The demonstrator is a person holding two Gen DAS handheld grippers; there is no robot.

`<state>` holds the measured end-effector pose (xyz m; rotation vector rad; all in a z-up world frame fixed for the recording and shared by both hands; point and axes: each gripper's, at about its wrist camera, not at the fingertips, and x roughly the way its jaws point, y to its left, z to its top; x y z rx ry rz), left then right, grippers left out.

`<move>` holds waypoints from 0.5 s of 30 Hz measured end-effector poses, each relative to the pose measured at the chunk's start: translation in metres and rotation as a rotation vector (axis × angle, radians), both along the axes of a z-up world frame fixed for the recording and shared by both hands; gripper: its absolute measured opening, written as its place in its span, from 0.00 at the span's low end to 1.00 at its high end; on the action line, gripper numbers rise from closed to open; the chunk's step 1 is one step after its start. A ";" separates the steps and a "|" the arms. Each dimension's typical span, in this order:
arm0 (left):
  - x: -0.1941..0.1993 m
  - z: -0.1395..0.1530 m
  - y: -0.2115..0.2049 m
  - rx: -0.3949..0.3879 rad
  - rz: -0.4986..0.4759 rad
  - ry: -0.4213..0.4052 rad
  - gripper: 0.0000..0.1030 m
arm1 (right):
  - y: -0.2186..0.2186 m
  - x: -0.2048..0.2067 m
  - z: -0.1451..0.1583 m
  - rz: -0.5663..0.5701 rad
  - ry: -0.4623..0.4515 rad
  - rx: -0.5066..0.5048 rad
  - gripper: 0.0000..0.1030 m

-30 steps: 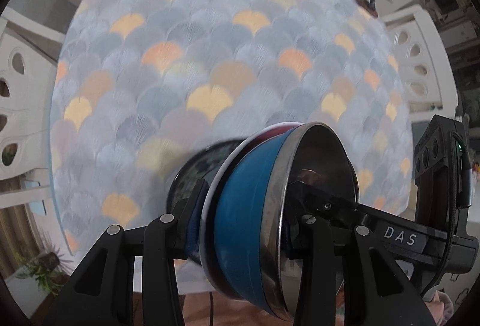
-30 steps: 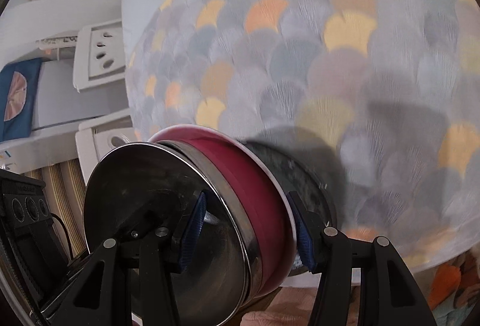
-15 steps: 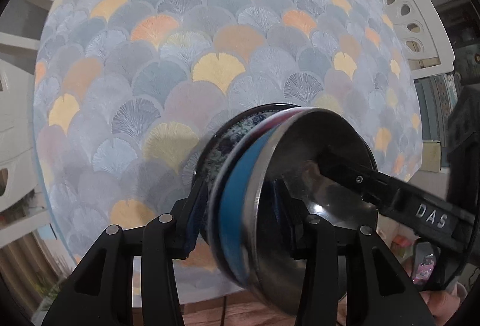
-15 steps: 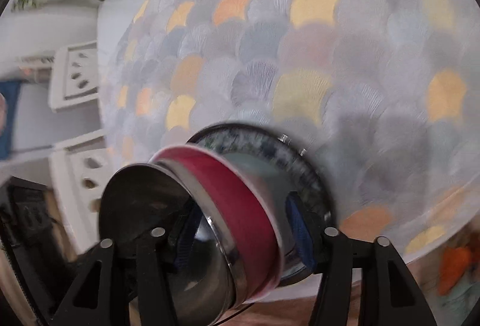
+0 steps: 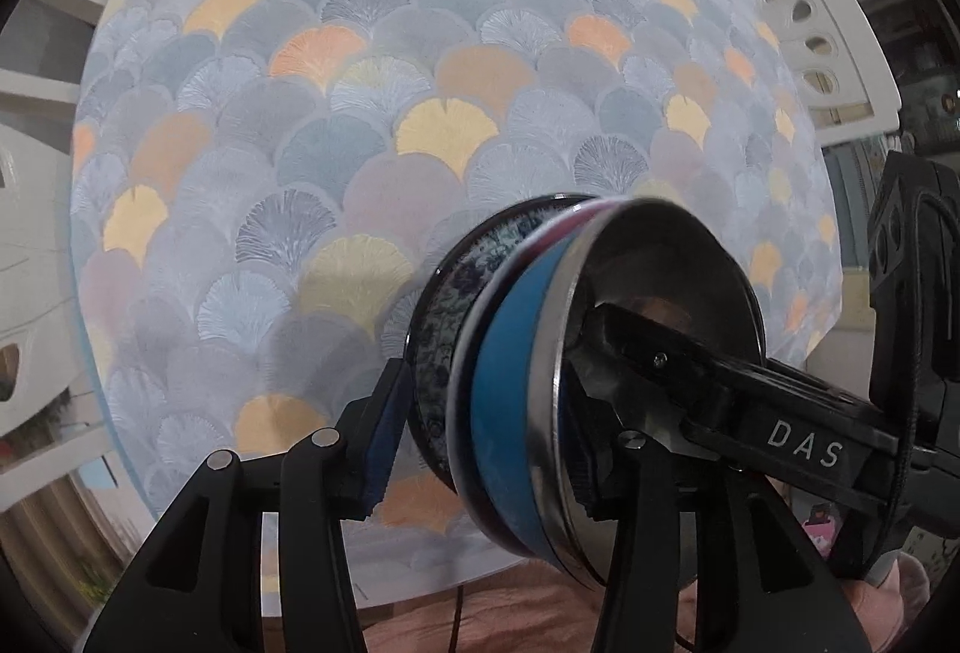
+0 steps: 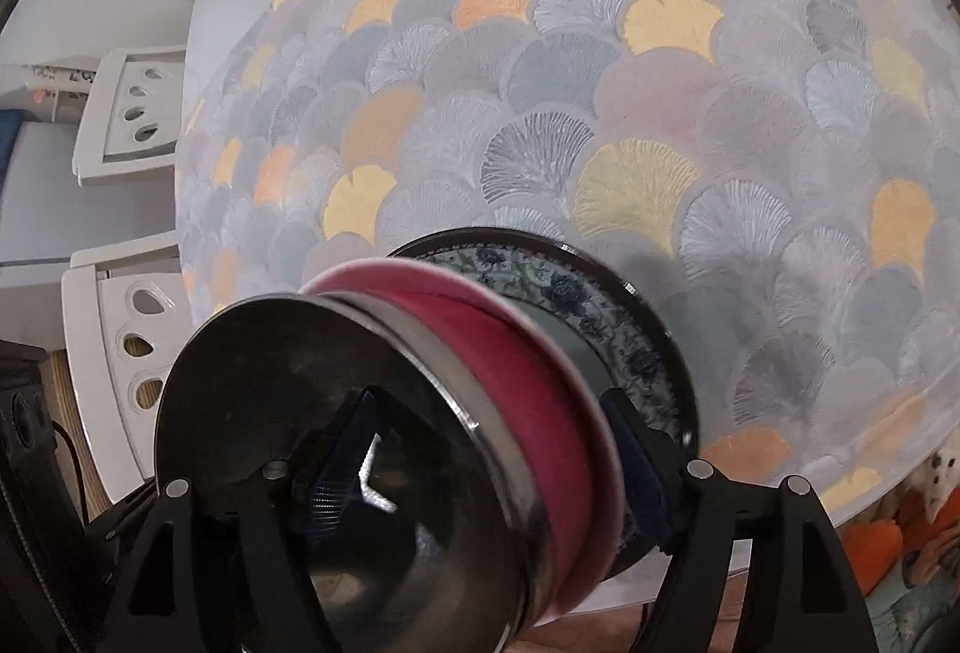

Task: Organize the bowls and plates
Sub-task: 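Lower the nested bowls onto the floral plate stack with both grippers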

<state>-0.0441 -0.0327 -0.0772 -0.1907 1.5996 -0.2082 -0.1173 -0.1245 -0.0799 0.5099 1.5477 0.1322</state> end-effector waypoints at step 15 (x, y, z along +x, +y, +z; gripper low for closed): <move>0.007 -0.009 -0.012 -0.022 -0.056 0.036 0.46 | -0.018 -0.005 -0.013 -0.064 0.039 0.069 0.80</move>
